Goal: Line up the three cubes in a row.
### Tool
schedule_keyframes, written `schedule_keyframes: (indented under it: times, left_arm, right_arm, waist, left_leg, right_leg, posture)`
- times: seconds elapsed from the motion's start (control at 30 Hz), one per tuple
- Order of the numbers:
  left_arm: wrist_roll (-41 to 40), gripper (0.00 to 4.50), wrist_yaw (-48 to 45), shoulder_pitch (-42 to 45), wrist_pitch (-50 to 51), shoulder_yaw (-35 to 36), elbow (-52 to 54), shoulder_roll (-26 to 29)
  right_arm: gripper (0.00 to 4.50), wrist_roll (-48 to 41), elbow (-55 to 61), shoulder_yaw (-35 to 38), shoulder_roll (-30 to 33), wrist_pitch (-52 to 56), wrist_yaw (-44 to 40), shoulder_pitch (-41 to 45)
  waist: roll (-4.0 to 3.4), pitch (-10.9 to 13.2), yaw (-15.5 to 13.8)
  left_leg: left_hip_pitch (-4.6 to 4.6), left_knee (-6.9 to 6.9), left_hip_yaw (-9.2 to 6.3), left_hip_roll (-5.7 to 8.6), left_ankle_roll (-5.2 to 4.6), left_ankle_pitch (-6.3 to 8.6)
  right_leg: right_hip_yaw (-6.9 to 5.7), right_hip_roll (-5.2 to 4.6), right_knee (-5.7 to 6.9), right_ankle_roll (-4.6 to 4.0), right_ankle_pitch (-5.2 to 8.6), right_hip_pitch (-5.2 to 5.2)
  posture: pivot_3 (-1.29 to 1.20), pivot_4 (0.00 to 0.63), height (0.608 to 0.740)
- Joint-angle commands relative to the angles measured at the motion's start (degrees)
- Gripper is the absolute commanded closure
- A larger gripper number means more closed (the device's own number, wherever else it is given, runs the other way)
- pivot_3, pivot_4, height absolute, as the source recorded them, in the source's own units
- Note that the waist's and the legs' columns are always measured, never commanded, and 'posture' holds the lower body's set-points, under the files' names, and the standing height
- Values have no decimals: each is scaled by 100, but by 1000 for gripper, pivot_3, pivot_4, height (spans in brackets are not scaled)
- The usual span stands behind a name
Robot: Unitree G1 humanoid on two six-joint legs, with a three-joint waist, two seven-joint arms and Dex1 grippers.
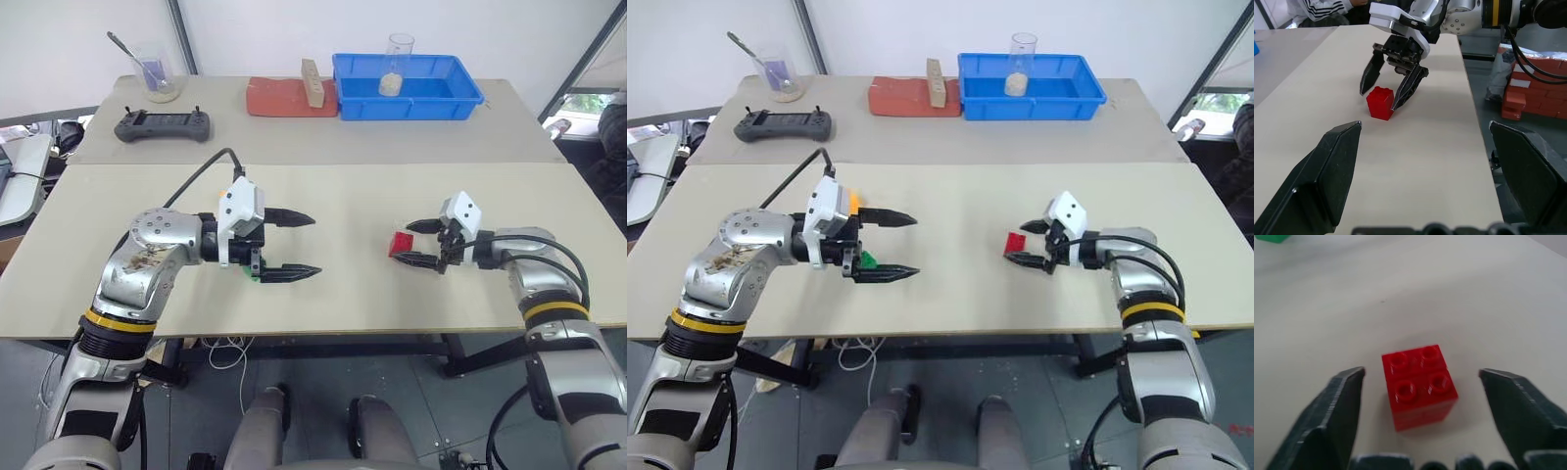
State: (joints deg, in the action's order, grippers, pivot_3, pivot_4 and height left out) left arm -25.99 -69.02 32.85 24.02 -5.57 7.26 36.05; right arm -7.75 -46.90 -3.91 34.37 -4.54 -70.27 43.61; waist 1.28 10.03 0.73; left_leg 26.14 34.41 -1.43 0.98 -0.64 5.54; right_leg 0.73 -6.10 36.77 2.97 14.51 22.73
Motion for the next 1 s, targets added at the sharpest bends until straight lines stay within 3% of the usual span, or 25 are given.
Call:
schedule_keyframes:
  times: [0.03, 0.17, 0.37, 0.6, 1.0]
  left_arm:
    - [-99, 0, 78, -10, 4, 183, 237, 75]
    - [-122, 0, 141, -16, -9, 195, 245, 71]
    - [-229, 0, 92, -259, -4, 276, 399, 193]
    - [-391, 0, -406, -1325, -126, 567, 944, 956]
    - [-473, 0, 125, -2576, -270, 1174, 1709, 1074]
  right_arm:
    - [1870, 29, -98, 53, 30, -235, -166, 147]
    - [3074, 41, -140, 75, 4, -337, -289, 172]
    - [3068, -92, 750, -44, -121, -104, -641, 41]
    - [3068, -183, 1892, -526, -625, 298, -997, -196]
    - [3068, -21, 1081, -862, -1022, -11, -1318, 245]
  waist:
    - [0, 0, -2]
    - [-1, 0, 11]
    - [-3, 2, 45]
    - [-6, 3, 74]
    - [-8, 5, 0]
  left_leg:
    - [0, 0, 0, 1, 0, 0]
    - [-1, 0, 0, 0, 0, 0]
    - [-1, -1, 1, -2, 0, 0]
    - [-1, -9, 0, -12, 1, 0]
    - [1, -10, 5, -37, 43, 27]
  right_leg:
    - [0, 0, 0, 1, 0, 0]
    - [0, 0, 1, 0, -1, 1]
    - [4, 2, 6, 0, -1, 7]
    - [7, 12, 27, -10, 2, 26]
    - [7, 9, 20, -18, 0, 35]
  posture:
    - [0, 150, 740]
    - [0, 150, 740]
    - [0, 150, 740]
    - [0, 150, 740]
    - [0, 150, 740]
